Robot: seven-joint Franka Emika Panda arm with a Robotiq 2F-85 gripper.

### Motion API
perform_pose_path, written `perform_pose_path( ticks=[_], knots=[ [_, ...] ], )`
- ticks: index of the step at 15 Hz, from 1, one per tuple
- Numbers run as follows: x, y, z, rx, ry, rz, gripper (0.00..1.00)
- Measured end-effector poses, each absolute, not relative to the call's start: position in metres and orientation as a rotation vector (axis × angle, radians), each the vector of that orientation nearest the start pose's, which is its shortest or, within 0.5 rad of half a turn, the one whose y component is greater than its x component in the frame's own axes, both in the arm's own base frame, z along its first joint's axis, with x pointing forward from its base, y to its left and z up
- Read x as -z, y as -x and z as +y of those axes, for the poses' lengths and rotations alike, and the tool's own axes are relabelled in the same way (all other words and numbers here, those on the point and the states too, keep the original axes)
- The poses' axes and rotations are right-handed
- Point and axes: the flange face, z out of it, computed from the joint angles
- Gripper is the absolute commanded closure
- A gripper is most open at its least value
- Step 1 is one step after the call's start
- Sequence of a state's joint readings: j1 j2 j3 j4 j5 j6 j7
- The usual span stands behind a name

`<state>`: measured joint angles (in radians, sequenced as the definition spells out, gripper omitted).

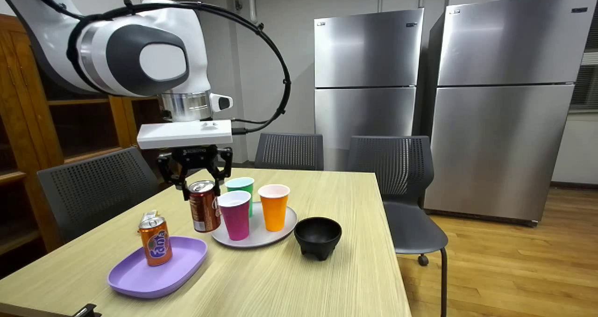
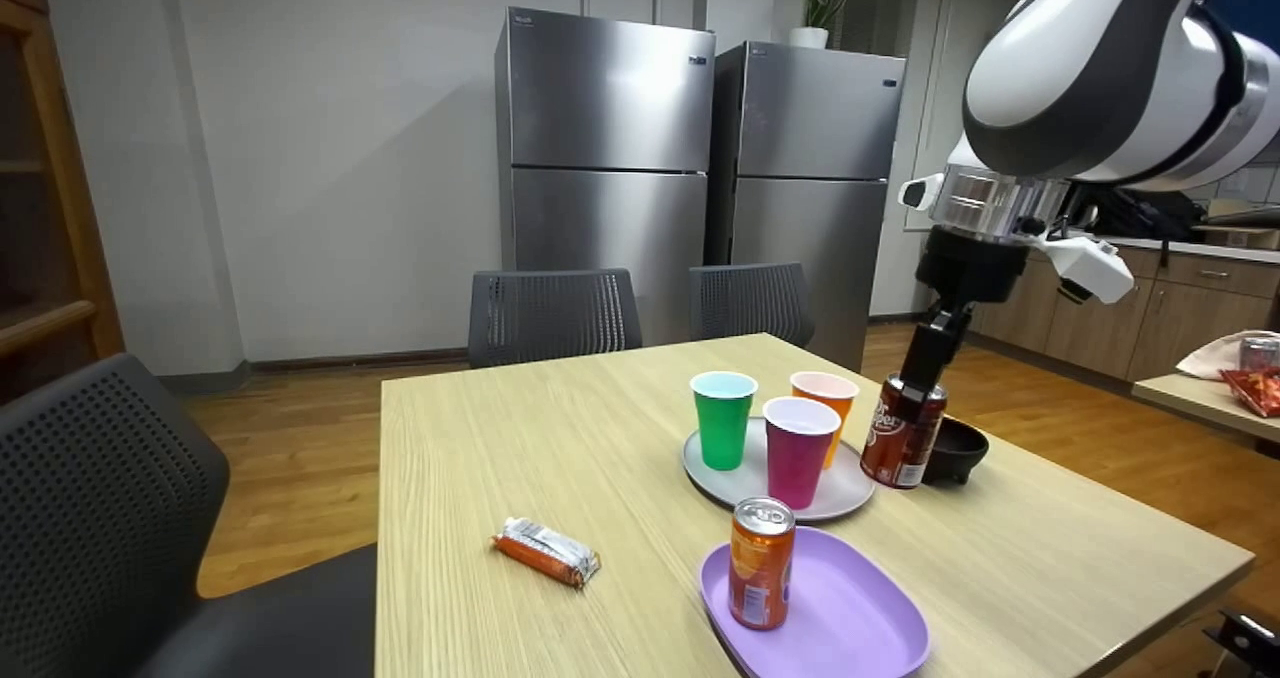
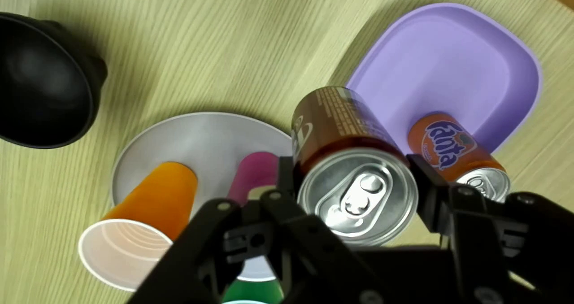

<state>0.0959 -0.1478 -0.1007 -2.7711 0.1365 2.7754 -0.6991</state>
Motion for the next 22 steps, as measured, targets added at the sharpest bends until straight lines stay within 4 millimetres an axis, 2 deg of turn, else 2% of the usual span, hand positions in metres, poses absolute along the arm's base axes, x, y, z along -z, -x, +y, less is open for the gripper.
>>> perform_pose_path(
  ticks=[8,15,22],
  knots=[
    [-0.270,-0.397,0.025,0.290,2.905,-0.810,0.62],
    [-0.261,-0.395,0.025,0.287,2.881,-0.809,0.62],
    [-0.237,-0.396,0.025,0.319,2.938,-0.733,0.62]
  ],
)
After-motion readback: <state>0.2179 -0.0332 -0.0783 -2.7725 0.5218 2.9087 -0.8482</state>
